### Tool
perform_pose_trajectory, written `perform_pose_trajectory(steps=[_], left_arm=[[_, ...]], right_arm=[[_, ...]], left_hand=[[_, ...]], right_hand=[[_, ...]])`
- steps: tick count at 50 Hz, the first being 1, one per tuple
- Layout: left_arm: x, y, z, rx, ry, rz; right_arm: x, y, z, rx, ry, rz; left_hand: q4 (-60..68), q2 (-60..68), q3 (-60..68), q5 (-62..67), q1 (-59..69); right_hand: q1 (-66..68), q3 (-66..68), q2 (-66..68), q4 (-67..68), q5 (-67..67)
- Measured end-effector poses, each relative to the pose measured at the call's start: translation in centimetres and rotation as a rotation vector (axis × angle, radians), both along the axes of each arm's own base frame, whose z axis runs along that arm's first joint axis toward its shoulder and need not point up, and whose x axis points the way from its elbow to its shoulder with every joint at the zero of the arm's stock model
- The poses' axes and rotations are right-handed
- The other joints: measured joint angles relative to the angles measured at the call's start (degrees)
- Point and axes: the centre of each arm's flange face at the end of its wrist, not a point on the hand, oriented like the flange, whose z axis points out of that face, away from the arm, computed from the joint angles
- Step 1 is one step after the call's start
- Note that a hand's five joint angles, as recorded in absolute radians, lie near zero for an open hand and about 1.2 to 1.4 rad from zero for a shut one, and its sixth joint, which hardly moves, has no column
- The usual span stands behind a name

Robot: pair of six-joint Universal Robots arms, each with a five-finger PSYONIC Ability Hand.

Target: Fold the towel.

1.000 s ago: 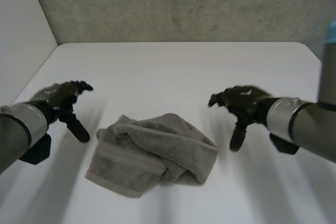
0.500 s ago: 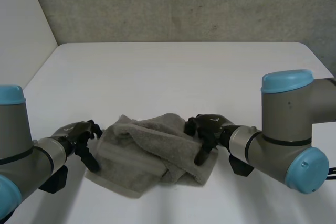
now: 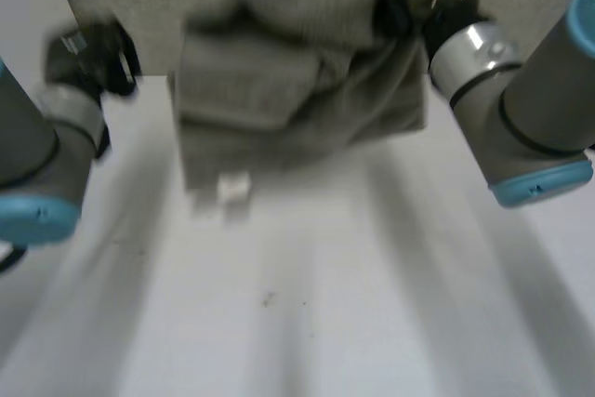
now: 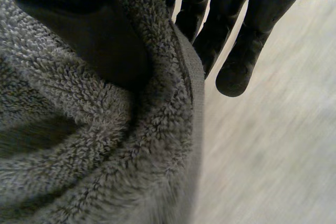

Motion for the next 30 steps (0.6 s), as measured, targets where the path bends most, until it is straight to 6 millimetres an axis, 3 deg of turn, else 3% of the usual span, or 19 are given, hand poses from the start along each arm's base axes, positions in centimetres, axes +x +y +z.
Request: perform_pose_trajectory(steps=[3, 6, 8, 12, 17, 18, 22, 30], left_arm=[[0.3, -0.7, 3.6, -0.145, 0.058, 0.047], [0.3, -0.8, 4.8, -0.197, 0.079, 0.058], [0.3, -0.6, 4.6, -0.194, 0.077, 0.053], [-0.3, 0.3, 1.9, -0.108, 0.034, 0.004], [-1.2, 2.6, -3.6, 0.071, -0.038, -0.103], [-1.4, 3.2, -4.8, 0.110, -0.050, -0.128], [-2.1, 5.5, -7.9, 0.217, -0.080, -0.206], [-3.2, 8.3, -11.0, 0.318, -0.110, -0.285]], right_arm=[[-0.3, 0.1, 1.3, -0.115, 0.004, -0.043], [-0.4, 0.3, 0.4, -0.116, 0.075, -0.074], [-0.4, 0.5, -0.8, -0.079, 0.138, -0.082], [-0.7, 1.5, -4.8, 0.084, 0.323, -0.072], [-1.5, 3.6, -9.7, 0.333, 0.526, -0.018], [-1.7, 4.1, -10.5, 0.377, 0.556, -0.005], [-2.4, 5.6, -12.7, 0.483, 0.621, 0.035], [-3.3, 7.6, -14.9, 0.573, 0.666, 0.068]], left_hand=[[0.0, 0.0, 0.0, 0.0, 0.0], [0.0, 0.0, 0.0, 0.0, 0.0], [0.0, 0.0, 0.0, 0.0, 0.0], [0.0, 0.0, 0.0, 0.0, 0.0], [-0.5, -0.4, -0.4, -0.1, 0.0], [-5.4, -6.6, -5.3, -4.4, -5.4], [-32.4, -32.4, -32.2, -32.1, -31.8], [-39.5, -39.5, -39.3, -39.2, -38.5]], right_hand=[[0.0, 0.0, 0.0, 0.0, 0.1], [0.0, 0.0, 0.0, 0.0, 0.1], [0.0, 0.0, 0.0, 0.0, 0.1], [0.0, 0.0, 0.5, 0.1, 0.1], [0.0, 0.0, 0.6, 0.1, 0.1], [0.0, 0.0, 0.6, 0.1, 0.1], [0.0, 0.0, 0.6, 0.1, 0.1], [0.0, 0.0, 1.0, 0.1, 0.1]])
